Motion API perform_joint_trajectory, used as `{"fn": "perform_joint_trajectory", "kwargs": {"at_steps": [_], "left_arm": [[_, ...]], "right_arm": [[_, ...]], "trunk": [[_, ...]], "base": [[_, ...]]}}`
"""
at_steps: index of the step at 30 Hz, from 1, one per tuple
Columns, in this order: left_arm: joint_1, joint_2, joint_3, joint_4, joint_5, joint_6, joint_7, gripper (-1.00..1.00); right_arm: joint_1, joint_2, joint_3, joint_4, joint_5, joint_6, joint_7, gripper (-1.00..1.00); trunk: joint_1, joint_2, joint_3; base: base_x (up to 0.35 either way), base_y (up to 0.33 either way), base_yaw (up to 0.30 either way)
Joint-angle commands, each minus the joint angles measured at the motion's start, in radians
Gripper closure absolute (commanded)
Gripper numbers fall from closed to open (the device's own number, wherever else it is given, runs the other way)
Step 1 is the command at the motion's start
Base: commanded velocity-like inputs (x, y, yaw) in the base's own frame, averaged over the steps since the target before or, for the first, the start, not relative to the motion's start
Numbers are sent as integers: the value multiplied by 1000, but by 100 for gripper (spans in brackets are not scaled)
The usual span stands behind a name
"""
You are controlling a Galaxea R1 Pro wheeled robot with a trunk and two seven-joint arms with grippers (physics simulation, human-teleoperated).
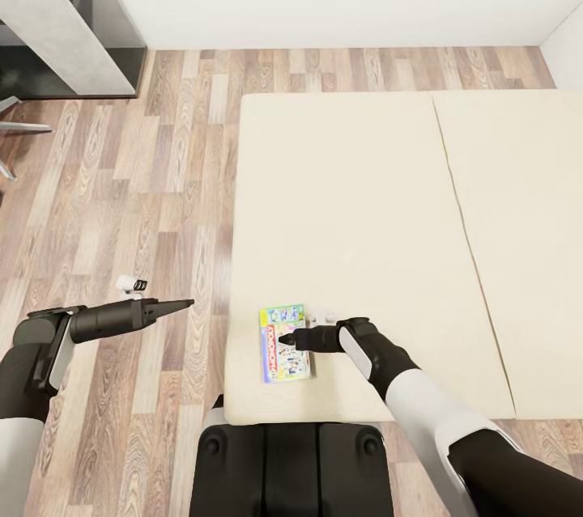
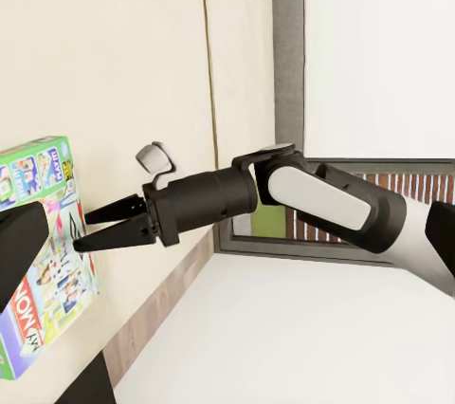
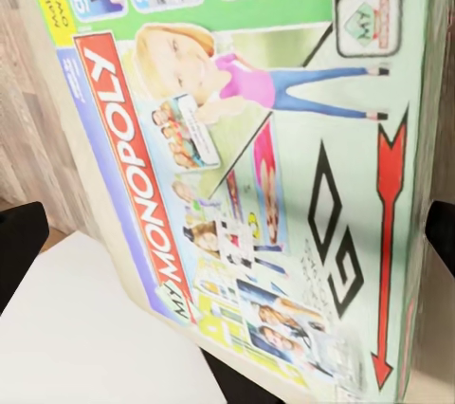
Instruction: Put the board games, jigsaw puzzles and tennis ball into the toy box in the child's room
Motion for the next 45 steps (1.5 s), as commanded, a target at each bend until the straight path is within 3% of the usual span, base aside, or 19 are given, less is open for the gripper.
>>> {"fn": "perform_joint_trajectory", "kwargs": {"at_steps": [1, 6, 15, 29, 45], "left_arm": [[0, 0, 0, 0, -1, 11, -4, -100], [0, 0, 0, 0, -1, 11, -4, -100], [0, 0, 0, 0, -1, 11, -4, -100], [0, 0, 0, 0, -1, 10, -4, -100], [0, 0, 0, 0, -1, 10, -4, -100]], "right_arm": [[0, 1, 3, -1, -1, 3, 1, -100], [0, 2, 2, 0, -1, 4, 5, -100], [0, -2, 0, 0, -1, 5, 85, -100], [0, 4, 1, 3, 1, 13, 81, -100], [0, 2, -1, 6, 0, 91, 84, -100]], "trunk": [[1, -2, -1], [1, -2, -1], [1, -2, -1], [1, -2, -1], [1, -2, -1]], "base": [[0, 0, 0], [0, 0, 0], [0, 0, 0], [0, 0, 0], [0, 0, 0]]}}
